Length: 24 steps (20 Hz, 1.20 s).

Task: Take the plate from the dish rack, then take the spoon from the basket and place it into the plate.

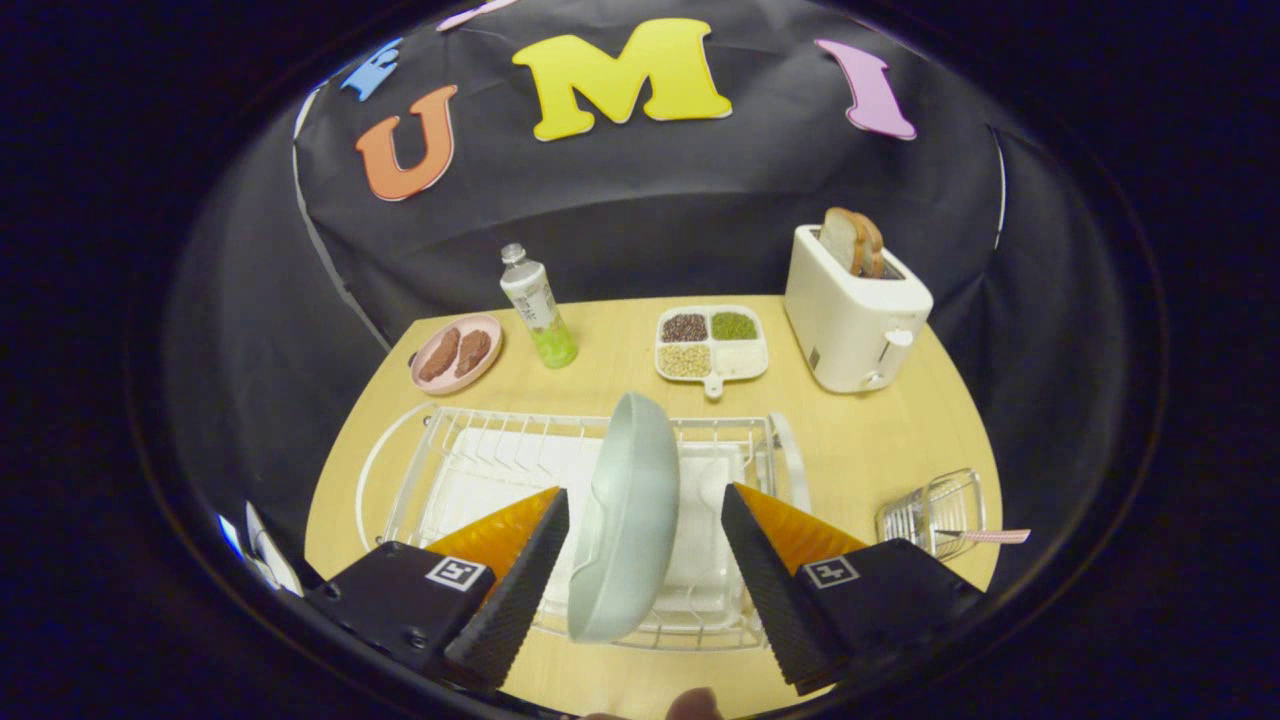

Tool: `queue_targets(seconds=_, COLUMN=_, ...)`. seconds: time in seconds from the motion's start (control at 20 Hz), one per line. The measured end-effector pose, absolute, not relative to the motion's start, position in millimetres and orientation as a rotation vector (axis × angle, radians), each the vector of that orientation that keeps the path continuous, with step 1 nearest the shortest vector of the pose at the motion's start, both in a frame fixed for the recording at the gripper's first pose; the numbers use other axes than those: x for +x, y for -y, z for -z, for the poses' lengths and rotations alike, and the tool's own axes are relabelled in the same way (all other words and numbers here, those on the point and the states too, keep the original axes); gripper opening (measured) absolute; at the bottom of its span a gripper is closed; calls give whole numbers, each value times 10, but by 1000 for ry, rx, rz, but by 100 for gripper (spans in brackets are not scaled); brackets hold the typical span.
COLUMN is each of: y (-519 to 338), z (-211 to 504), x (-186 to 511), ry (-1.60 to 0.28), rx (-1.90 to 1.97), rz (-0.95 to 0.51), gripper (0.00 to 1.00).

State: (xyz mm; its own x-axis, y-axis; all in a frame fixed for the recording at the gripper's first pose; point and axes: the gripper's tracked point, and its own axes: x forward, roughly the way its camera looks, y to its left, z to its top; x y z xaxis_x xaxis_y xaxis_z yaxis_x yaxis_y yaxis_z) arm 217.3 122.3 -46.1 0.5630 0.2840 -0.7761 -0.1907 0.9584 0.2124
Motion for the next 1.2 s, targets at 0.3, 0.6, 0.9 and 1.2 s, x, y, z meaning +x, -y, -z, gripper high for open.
queue_targets(seconds=0.3, y=-1360, z=702, x=2204, ry=-1031, rx=139, rz=-250, gripper=81)
queue_targets(seconds=0.6, y=-1285, z=744, x=2227, ry=-1066, rx=143, rz=-85, gripper=41)
queue_targets(seconds=0.9, y=-1244, z=506, x=2352, ry=-1011, rx=24, rz=39, gripper=34)
queue_targets(seconds=1.2, y=-1153, z=21, x=2342, ry=-855, rx=-81, rz=68, gripper=34)
